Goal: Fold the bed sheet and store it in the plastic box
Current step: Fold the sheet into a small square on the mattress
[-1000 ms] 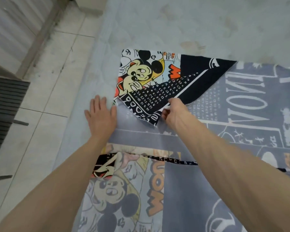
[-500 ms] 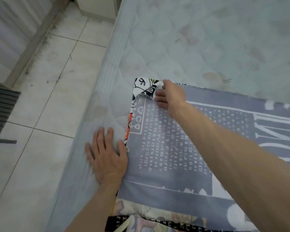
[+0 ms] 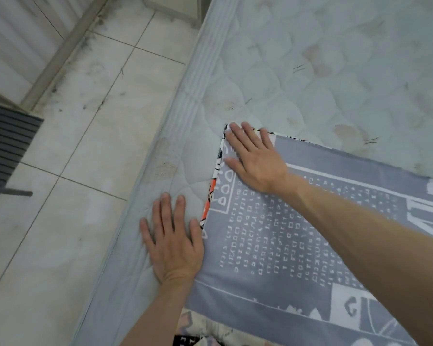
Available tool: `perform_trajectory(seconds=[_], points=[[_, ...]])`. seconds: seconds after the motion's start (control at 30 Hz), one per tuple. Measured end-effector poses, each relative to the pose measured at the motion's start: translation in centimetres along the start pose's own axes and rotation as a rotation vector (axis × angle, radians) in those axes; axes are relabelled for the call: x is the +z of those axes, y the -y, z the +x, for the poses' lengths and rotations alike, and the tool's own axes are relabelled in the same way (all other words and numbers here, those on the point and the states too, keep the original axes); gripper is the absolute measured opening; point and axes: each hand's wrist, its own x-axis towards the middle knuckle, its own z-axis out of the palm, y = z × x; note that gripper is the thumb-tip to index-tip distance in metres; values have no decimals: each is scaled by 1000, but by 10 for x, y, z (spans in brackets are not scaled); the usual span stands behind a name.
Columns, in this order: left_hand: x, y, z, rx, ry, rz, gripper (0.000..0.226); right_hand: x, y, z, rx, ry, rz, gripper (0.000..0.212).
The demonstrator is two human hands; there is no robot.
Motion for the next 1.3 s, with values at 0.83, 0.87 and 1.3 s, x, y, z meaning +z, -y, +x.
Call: perform_trajectory(seconds=[0.83,0.87,1.3], points=[[-109,27,-28,28,558,-448,80,16,97,-386,182,256,274,59],[-118,29,-50,134,625,-278,86,18,98,-388,213,277,288,57],[-159,29,-112,332,891,463,38,-10,92,-394,339,340,412,17]])
